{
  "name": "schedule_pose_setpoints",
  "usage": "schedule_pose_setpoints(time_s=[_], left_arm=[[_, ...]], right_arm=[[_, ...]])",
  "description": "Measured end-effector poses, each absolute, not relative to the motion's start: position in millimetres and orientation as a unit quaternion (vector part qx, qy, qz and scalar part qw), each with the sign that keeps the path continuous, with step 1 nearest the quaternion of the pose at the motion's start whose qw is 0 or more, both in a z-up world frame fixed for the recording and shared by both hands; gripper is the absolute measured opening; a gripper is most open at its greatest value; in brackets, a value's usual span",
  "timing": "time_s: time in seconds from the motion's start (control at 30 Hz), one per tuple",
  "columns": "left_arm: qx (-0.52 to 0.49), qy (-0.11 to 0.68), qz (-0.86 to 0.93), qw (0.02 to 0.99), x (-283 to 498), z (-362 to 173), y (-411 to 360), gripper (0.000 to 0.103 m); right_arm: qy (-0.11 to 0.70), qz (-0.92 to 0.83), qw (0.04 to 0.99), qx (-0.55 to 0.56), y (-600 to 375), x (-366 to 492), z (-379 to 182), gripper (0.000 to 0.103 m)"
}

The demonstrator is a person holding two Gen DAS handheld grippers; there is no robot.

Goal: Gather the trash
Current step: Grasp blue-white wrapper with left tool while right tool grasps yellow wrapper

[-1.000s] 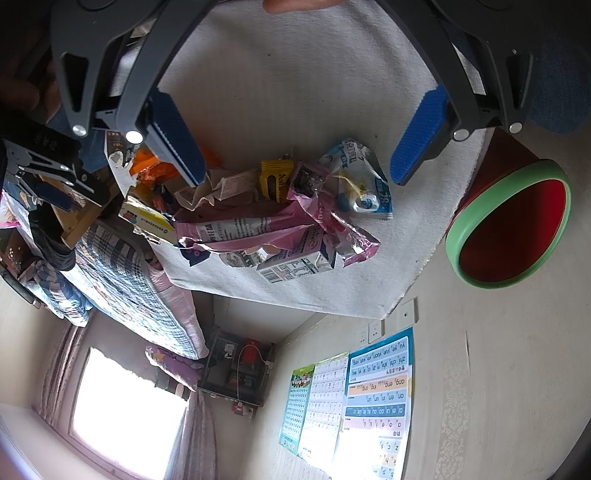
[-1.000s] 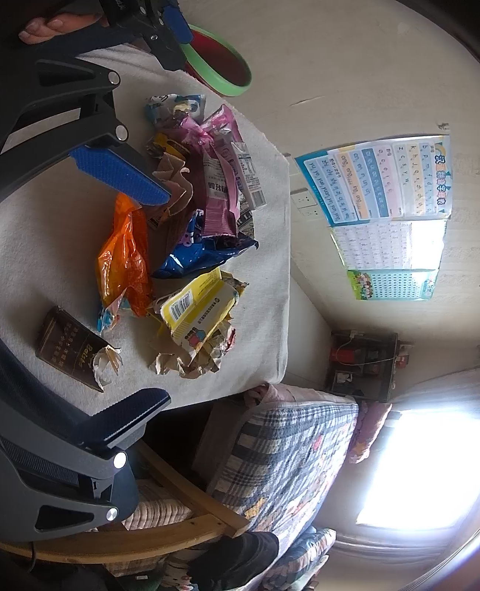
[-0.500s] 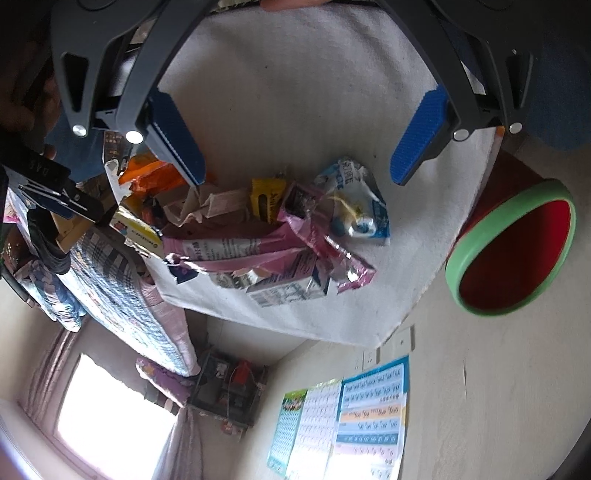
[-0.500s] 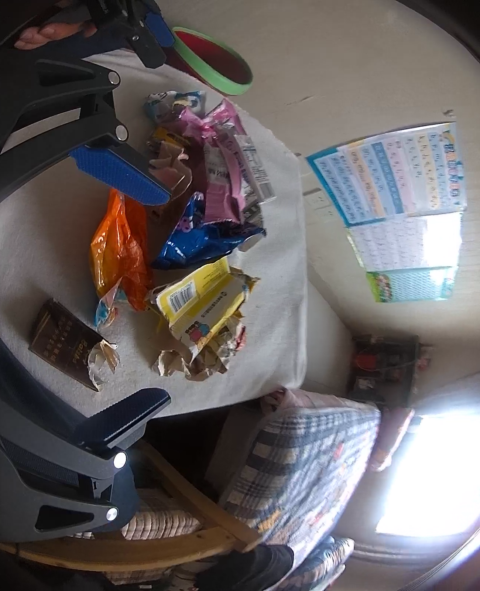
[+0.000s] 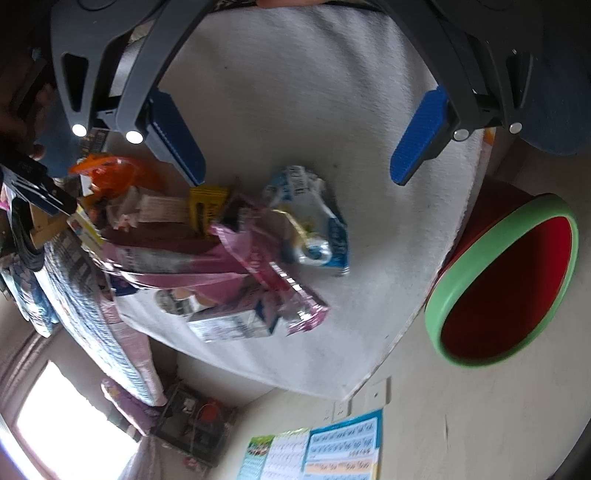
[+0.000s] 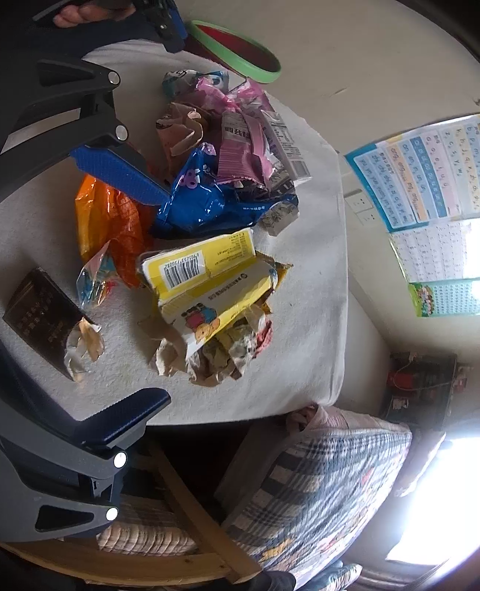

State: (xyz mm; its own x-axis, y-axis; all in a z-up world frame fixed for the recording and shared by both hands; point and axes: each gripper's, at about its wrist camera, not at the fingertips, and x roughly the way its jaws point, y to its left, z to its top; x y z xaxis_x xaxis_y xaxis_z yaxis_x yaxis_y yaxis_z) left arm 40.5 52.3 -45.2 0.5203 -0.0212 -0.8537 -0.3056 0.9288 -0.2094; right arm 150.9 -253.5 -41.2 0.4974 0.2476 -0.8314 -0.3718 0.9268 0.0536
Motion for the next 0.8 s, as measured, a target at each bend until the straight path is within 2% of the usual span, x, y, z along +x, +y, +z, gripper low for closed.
schedule_pose_setpoints(time_s=[0.17, 0.43, 0.77, 0.8], left_arm=[[-0.189, 0.505, 0.092, 0.837, 50, -62, 66, 0.097], [-0.223, 0.501, 0.107, 0.829, 69, -66, 89, 0.091], [-0.227, 0.517, 0.093, 0.82, 87, -90, 91, 0.07], [-0.222, 0.513, 0.09, 0.824, 87, -90, 89, 0.064]], right_arm=[[0.477, 0.183, 0.857, -0.071, -250, 158, -48, 0.095], [0.483, 0.179, 0.854, -0.074, -249, 172, -52, 0.086], [0.514, 0.186, 0.834, -0.073, -246, 187, -66, 0.071], [0.514, 0.187, 0.834, -0.073, -246, 187, -67, 0.068]])
